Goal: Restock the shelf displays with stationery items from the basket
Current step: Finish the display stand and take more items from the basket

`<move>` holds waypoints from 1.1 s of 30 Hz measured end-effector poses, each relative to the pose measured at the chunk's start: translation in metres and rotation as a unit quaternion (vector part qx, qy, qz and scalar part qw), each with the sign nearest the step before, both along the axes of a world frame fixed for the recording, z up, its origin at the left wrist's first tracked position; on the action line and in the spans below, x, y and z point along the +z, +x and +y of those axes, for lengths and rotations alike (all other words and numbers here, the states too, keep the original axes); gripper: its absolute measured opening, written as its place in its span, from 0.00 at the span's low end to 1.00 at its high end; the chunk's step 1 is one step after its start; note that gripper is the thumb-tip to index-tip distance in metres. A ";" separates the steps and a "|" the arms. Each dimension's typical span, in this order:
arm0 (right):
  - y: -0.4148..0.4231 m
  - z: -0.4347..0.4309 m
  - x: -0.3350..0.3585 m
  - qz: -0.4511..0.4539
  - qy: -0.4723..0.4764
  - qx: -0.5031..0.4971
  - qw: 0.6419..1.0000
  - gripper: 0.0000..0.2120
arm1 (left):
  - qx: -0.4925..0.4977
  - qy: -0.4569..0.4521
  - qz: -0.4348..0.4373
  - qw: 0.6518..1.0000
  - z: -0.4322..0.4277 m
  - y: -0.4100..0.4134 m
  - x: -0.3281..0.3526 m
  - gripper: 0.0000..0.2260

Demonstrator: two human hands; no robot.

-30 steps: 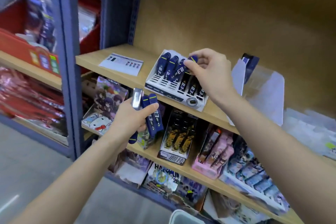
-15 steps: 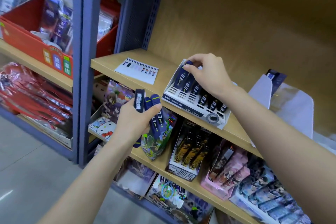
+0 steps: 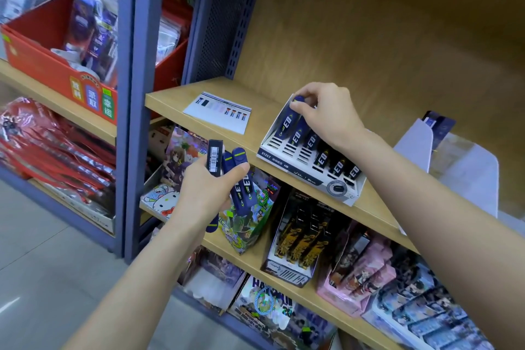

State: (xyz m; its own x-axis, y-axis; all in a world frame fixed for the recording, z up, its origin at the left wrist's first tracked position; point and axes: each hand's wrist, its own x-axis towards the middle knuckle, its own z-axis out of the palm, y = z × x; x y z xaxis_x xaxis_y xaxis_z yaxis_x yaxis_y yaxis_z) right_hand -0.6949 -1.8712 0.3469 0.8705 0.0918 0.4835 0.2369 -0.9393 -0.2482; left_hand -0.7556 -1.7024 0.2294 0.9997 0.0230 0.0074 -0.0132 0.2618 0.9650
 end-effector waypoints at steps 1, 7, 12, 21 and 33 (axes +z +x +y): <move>0.000 0.000 -0.002 0.013 -0.003 0.003 1.000 0.06 | -0.002 -0.003 0.001 1.000 0.000 0.000 0.000 0.04; 0.002 0.001 -0.002 0.015 -0.033 0.021 0.999 0.06 | -0.006 -0.019 0.008 1.000 0.000 0.001 0.000 0.05; 0.005 0.002 0.000 0.013 -0.078 0.015 0.997 0.06 | -0.007 -0.036 0.010 0.999 0.000 0.002 -0.003 0.05; -0.019 0.013 -0.012 -0.045 -0.079 0.054 0.994 0.10 | -0.012 -0.037 -0.002 0.999 0.005 0.002 -0.005 0.06; -0.059 0.028 -0.036 0.199 0.145 0.126 0.961 0.04 | -0.062 0.004 -0.008 0.998 -0.007 -0.007 0.000 0.12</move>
